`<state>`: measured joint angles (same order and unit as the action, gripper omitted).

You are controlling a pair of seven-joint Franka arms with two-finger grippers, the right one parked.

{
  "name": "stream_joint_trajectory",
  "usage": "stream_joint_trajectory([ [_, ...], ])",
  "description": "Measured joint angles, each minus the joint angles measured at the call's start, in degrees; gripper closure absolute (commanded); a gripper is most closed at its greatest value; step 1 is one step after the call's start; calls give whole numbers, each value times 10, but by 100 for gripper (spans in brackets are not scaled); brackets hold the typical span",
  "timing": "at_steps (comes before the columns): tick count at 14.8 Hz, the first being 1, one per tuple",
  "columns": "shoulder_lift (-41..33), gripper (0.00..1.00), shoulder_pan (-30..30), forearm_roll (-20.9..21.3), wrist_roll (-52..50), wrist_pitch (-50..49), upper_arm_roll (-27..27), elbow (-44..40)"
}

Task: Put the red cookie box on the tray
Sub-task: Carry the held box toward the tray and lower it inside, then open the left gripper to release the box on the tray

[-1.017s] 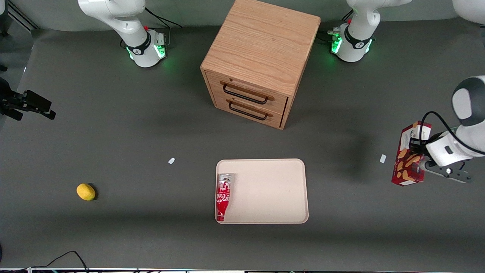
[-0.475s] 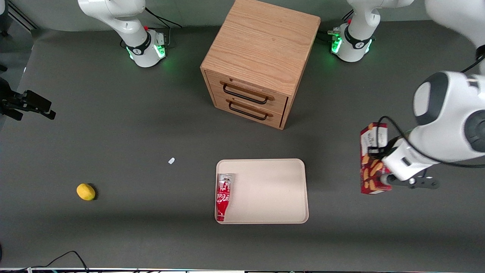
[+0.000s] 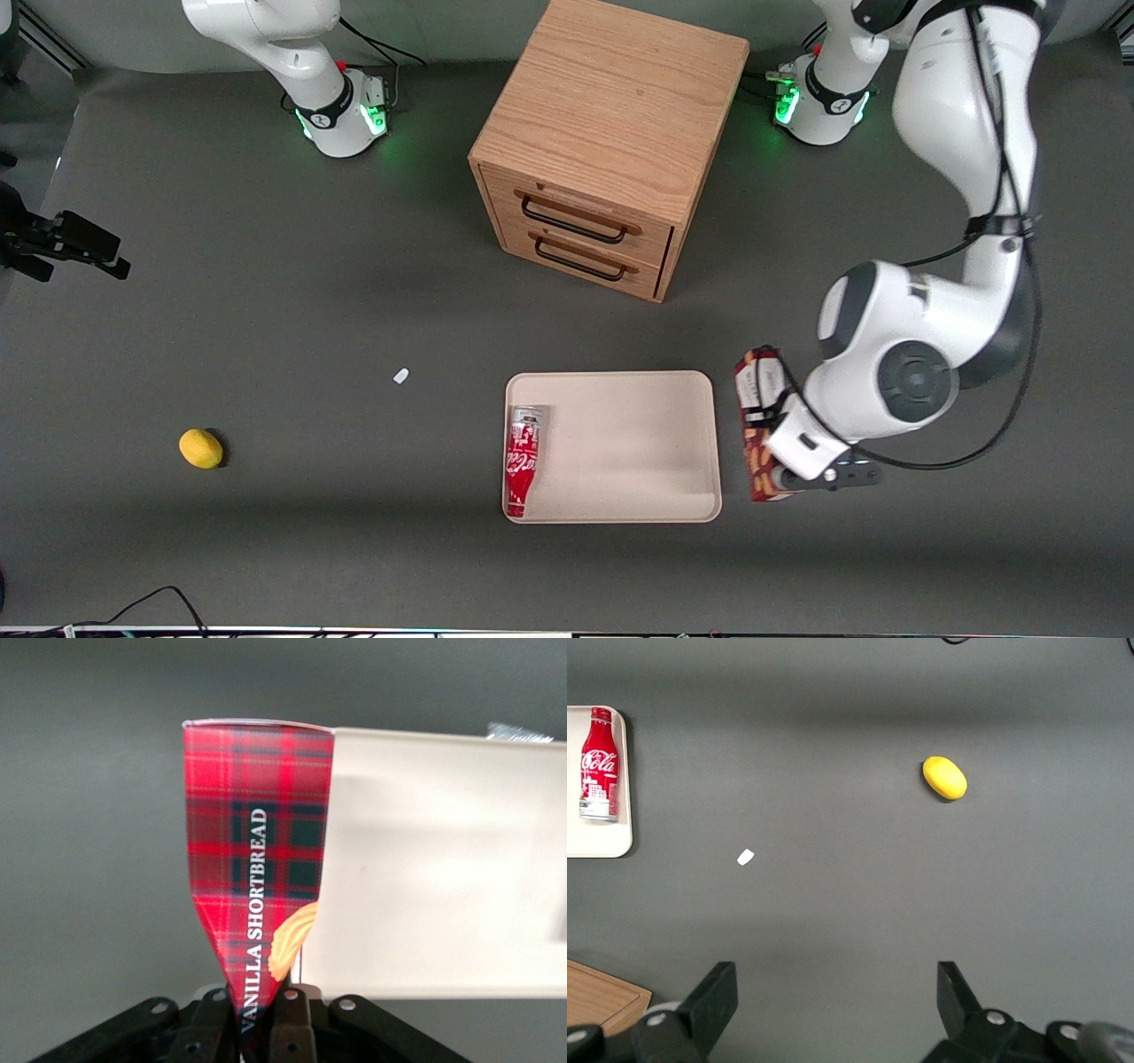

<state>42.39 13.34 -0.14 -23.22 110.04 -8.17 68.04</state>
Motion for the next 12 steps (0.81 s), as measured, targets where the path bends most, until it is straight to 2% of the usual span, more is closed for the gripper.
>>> stream_joint_trajectory([
  [5,60,100,31,0,-23,76,-5,-4],
  [12,93,100,36,1,-26,99,-4,-6],
])
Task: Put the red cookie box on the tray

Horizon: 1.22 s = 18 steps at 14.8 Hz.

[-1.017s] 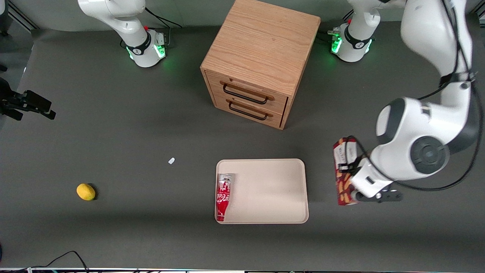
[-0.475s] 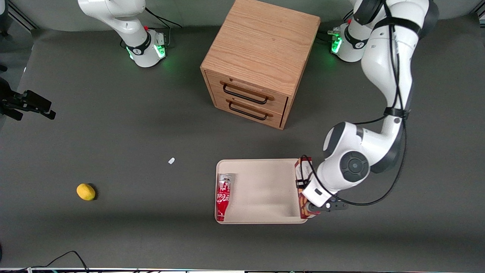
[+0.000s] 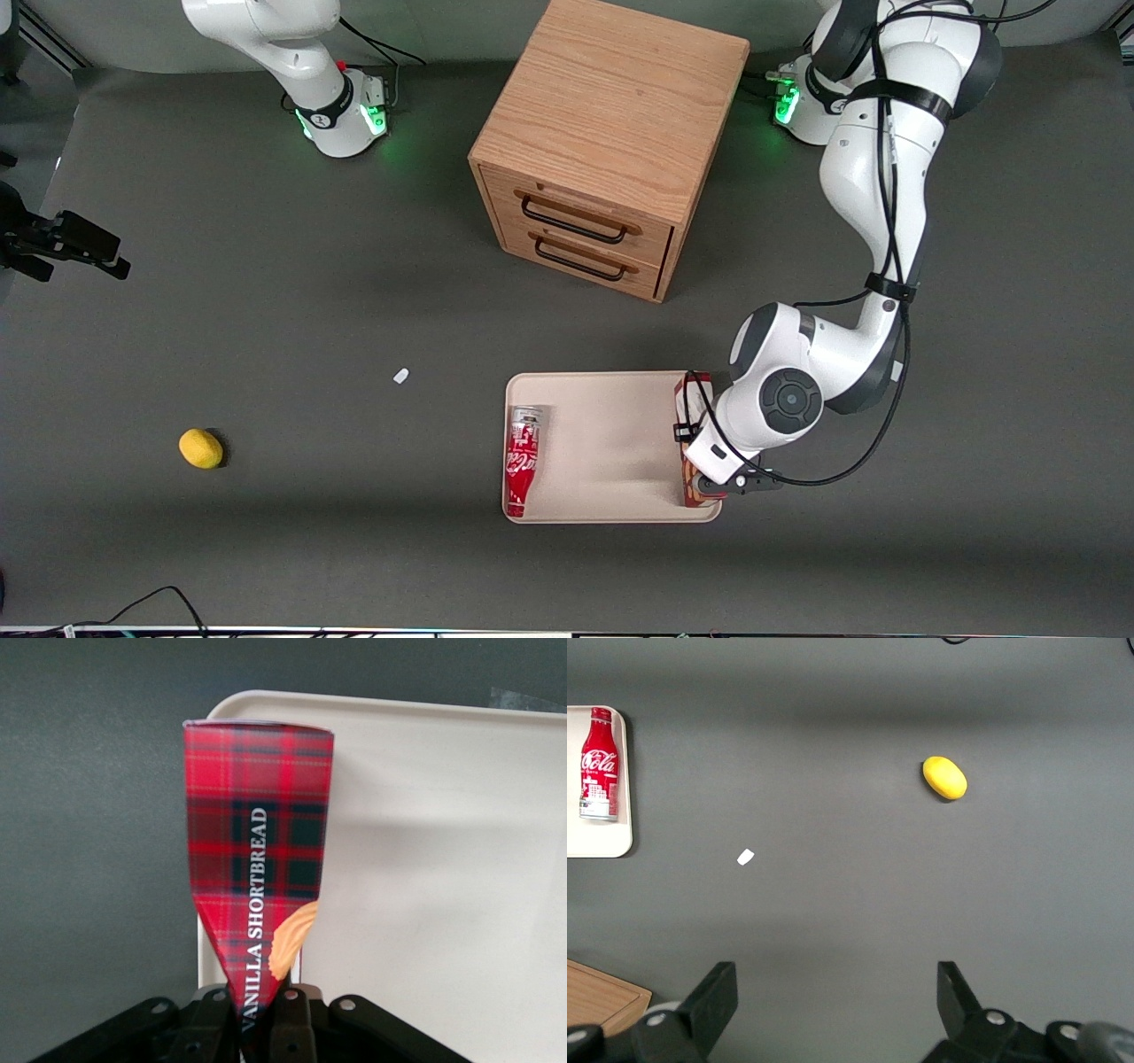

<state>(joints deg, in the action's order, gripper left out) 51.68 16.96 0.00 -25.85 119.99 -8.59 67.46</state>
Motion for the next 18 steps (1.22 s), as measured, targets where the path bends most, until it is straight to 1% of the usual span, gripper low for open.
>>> stream_joint_trajectory([
  [1,0,79,0,0,-2,0,0,0],
  [3,0,30,0,1,-4,0,1,0],
  [4,1,0,0,1,-5,0,2,0],
  [9,-3,0,-3,2,-9,0,4,-8],
  [12,-26,0,-12,1,-10,-6,4,-10],
  [15,-78,0,-31,1,-10,-59,5,-10],
  [18,-154,0,-71,1,-6,-125,8,8],
])
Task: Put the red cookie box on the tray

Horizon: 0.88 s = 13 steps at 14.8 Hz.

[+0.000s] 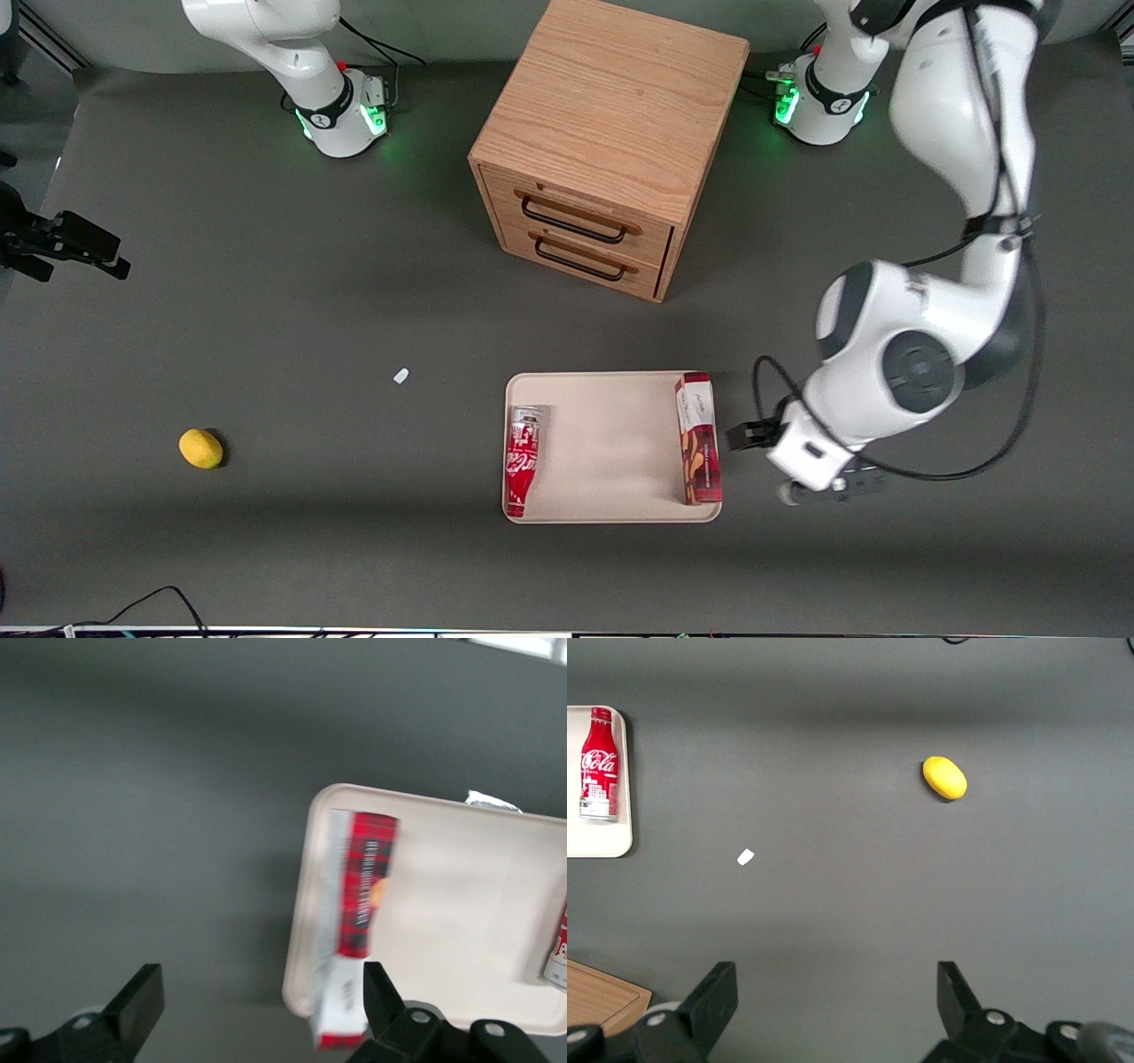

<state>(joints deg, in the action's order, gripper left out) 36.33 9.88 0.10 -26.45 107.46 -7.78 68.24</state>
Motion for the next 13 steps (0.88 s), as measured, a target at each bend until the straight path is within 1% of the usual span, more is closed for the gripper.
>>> stream_joint_trajectory([
  [4,-120,0,-70,0,78,-110,4,60],
  [7,-195,0,-100,0,156,-171,30,96],
  [10,-252,0,-124,0,200,-186,40,131],
  [13,-307,0,-132,0,213,-192,40,175],
])
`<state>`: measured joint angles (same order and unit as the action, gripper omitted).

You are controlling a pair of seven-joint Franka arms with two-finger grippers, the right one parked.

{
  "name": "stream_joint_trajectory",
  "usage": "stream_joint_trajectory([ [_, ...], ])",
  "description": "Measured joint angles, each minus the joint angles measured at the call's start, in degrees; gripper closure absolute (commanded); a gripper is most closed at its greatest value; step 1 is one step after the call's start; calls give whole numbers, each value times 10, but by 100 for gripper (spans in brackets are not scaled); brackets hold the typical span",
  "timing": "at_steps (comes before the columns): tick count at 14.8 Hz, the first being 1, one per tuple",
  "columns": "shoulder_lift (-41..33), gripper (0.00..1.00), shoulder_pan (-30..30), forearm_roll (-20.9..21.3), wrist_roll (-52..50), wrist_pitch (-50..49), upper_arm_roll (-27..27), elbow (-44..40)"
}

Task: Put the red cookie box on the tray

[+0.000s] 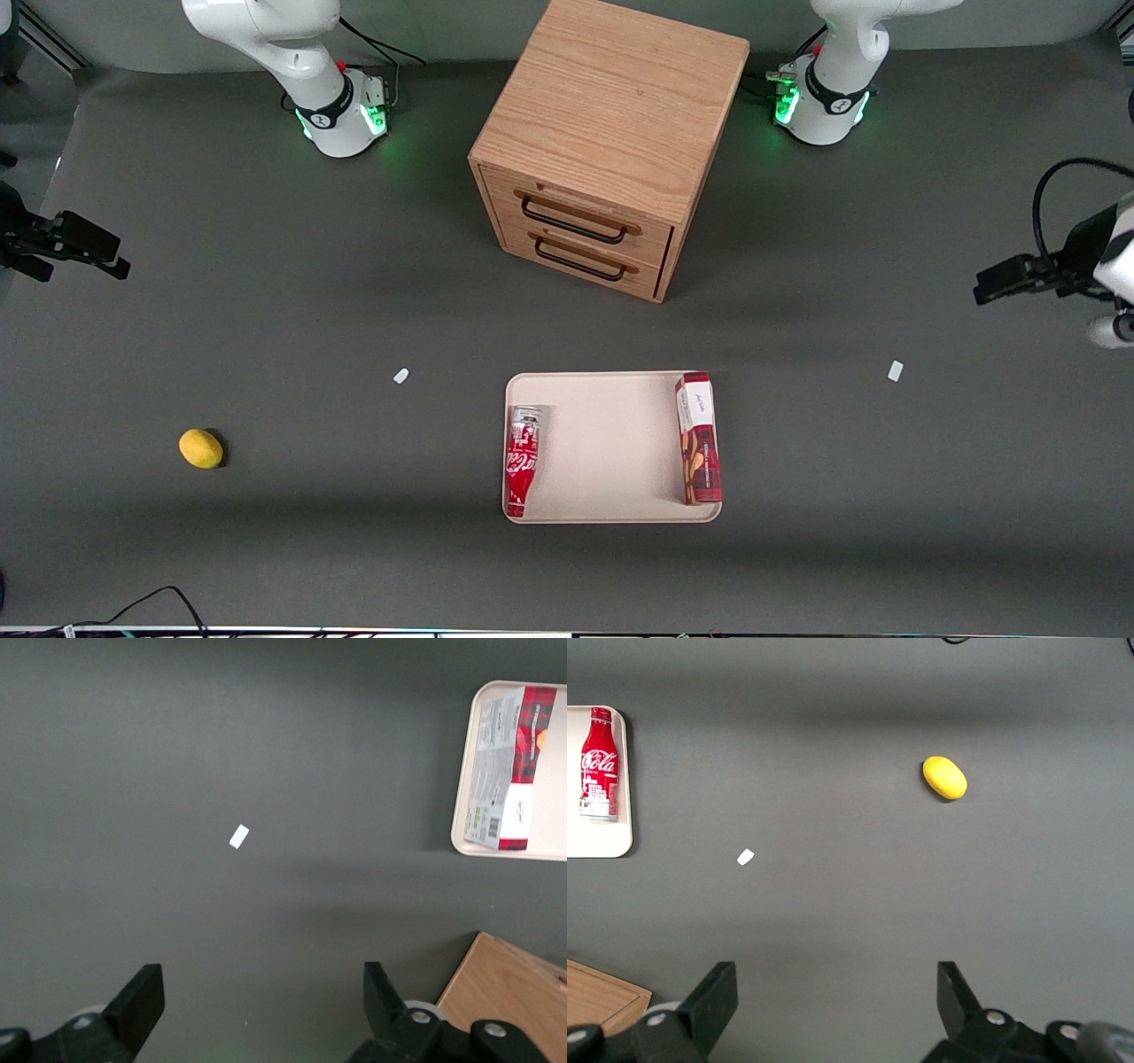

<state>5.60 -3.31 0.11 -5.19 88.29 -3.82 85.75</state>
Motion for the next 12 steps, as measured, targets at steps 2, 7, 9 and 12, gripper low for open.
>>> stream_joint_trajectory([
  [2,-34,0,-3,0,13,0,0,24],
  [7,-76,0,-15,0,42,-1,0,45],
  [9,-84,0,-18,0,50,-1,0,50],
  [12,-99,0,-18,0,52,0,0,67],
])
